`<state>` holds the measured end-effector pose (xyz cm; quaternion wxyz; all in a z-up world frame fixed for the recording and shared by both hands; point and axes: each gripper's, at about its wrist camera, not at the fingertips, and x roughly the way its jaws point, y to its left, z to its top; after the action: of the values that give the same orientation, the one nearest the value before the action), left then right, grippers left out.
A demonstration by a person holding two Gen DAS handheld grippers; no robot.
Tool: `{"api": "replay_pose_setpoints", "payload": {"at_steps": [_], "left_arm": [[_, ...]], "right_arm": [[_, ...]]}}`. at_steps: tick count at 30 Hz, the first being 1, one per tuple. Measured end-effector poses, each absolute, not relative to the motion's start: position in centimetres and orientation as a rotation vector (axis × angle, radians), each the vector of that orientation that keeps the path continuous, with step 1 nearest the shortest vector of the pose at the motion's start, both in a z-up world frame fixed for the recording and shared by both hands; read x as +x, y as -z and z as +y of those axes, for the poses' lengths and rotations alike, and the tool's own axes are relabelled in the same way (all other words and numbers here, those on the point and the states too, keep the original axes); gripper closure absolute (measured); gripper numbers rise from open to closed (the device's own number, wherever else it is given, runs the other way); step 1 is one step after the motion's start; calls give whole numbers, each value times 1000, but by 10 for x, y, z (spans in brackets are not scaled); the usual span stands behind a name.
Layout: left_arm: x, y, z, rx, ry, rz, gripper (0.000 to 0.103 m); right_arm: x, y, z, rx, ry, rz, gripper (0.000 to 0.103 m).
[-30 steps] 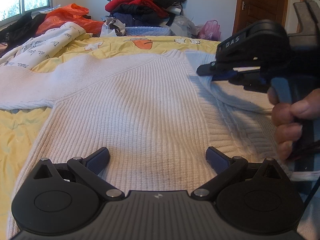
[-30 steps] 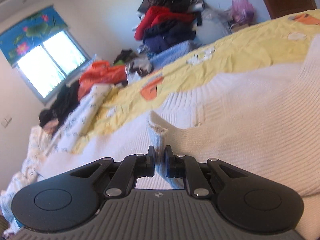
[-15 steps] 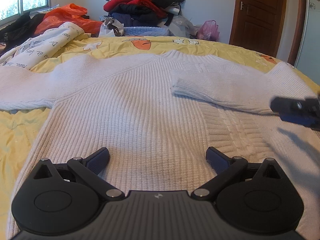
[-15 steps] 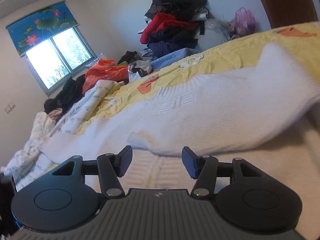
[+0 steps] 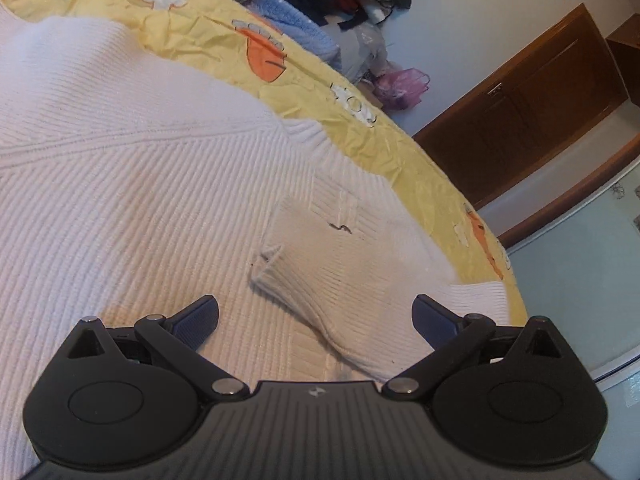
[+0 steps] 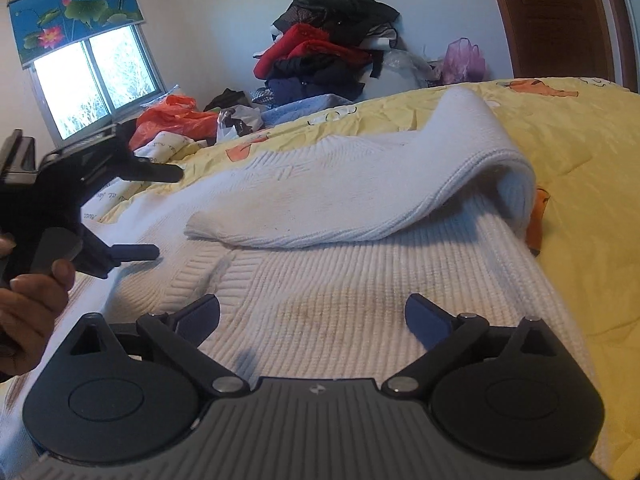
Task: Fold small clothes
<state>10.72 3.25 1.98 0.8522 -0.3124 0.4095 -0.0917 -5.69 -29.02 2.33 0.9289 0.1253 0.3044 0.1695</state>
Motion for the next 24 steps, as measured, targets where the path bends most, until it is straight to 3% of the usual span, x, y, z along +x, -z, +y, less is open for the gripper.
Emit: {"api": "replay_pose_setpoints", "payload": {"at_steps": [4,6,7,8,12,14,24], "left_arm": [[118,-20,19,-591,172,825,2],[122,-20,11,-531,161,809,21],[125,-19,7,-496,154,817,48],[128,-18,3,-456,133,832,65],[132,-19,-8,-330,109,810,74],[133,-21,-13,-272,104,804,89],[122,-72,-26,-110,152,647,93]], "right_arm": [[-57,-23,-297,300,-361,617,3],[-57,-23,-296,300,-362,616,3],[-57,-23,-295,297,-361,617,3],[-57,-23,-295,296,-362,617,3],[-57,-23,-296,299,-363,617,3],[-57,-23,-296,298,-363,617,2],[-57,-23,-294,291,-363,619,2]]}}
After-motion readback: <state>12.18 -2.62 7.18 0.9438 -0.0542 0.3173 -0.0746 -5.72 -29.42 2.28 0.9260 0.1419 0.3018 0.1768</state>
